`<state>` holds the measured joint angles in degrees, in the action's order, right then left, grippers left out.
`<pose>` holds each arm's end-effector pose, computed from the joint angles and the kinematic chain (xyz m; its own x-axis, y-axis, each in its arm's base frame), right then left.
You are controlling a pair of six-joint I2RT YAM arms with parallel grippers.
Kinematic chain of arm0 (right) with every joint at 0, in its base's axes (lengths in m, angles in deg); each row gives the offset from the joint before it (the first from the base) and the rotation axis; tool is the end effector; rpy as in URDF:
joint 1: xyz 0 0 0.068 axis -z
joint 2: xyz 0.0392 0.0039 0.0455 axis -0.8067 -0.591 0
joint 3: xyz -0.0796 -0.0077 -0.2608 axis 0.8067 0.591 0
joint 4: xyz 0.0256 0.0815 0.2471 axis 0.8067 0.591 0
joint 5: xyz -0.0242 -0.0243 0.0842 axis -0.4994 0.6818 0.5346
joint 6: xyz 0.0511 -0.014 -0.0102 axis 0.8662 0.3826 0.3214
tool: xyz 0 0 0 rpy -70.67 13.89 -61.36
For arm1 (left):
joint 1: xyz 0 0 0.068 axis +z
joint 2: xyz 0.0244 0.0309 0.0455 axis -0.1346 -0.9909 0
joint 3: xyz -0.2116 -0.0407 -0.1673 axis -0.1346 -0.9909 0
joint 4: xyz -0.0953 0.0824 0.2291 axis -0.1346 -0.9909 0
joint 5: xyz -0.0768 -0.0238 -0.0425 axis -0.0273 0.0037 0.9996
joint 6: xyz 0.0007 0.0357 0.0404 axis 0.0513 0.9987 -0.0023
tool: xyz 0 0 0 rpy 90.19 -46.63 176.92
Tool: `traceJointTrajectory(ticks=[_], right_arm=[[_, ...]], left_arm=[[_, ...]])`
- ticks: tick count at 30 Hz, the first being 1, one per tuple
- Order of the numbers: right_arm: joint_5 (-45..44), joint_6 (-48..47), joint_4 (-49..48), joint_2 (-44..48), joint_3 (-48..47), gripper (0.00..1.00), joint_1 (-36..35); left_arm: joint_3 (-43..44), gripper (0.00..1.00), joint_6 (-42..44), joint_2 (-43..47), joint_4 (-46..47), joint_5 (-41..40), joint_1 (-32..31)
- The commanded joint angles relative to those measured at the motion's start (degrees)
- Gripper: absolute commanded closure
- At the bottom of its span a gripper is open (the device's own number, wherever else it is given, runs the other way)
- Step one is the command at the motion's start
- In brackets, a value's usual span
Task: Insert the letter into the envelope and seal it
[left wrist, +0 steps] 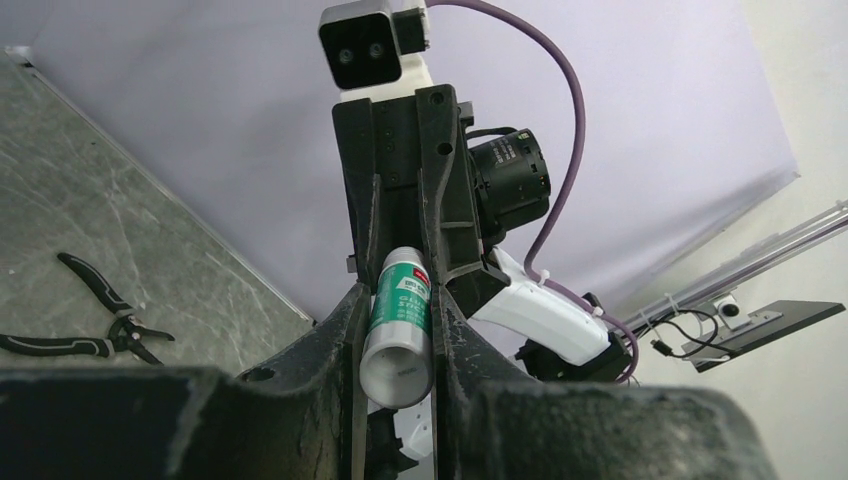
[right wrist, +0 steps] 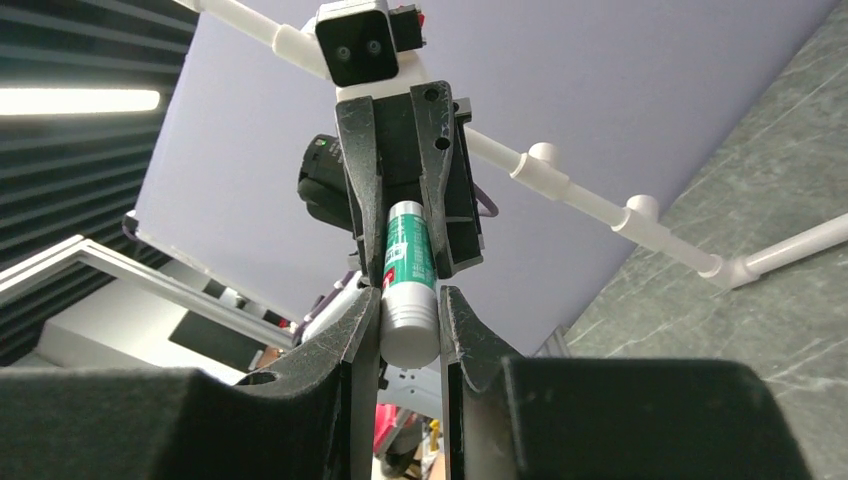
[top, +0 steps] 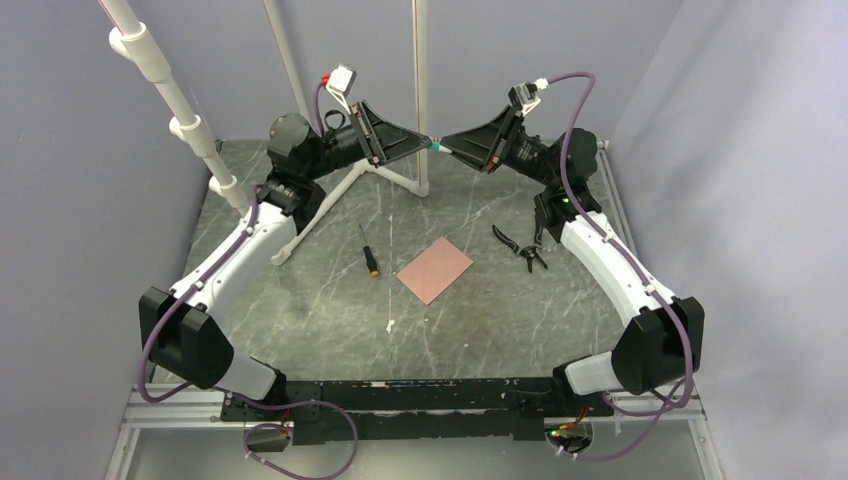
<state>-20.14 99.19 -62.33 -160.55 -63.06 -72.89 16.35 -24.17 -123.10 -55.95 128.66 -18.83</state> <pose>0.2879 0.1277 0.4286 -0.7844 0.4310 -0.4461 -0.5135 -0.0478 0.8568 0.2893 -0.1720 0.4432 -0.7103 -0.3861 -0.5886 0.6336 0.0137 -0.7735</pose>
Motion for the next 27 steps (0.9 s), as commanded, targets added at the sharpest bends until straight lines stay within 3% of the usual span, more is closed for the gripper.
traceJointTrajectory(ticks=[1,4,7,9,12,15,20,27], right_arm=[[0.74,7.7,-10.34,-1.49,-3.3,1.0,-6.1],[0.55,5.24,-6.95,-0.97,-3.43,1.0,-6.11],[-0.81,-3.78,4.4,1.1,-3.33,0.99,-4.64],[-1.98,-9.2,10.17,3.24,-1.88,0.69,-2.77],[-4.75,-16.22,20.59,6.33,0.84,0.38,0.25],[-8.19,-22.31,31.34,9.15,3.29,0.2,3.5],[-19.63,-30.26,50.55,13.23,6.45,0.17,7.27],[-32.62,-33.95,60.35,16.68,12.2,0.23,8.06]], left_arm=[[-2.51,0.98,5.18,-3.61,-7.17,9.61,-9.51],[-2.76,0.98,4.43,-3.74,-6.33,9.96,-9.49],[-1.25,0.98,8.96,-2.37,-12.84,6.97,-8.78],[0.45,0.98,13.25,-0.94,-19.05,3.95,-8.22],[2.22,0.98,18.52,0.33,-25.93,-0.19,-7.78],[2.46,0.98,19.89,0.42,-29.63,-1.94,-7.39],[0.62,0.98,20.35,-0.9,-34.72,-3.65,-7.27],[-1.69,0.98,17.18,-8.68,-37.27,-2.0,-7.58]])
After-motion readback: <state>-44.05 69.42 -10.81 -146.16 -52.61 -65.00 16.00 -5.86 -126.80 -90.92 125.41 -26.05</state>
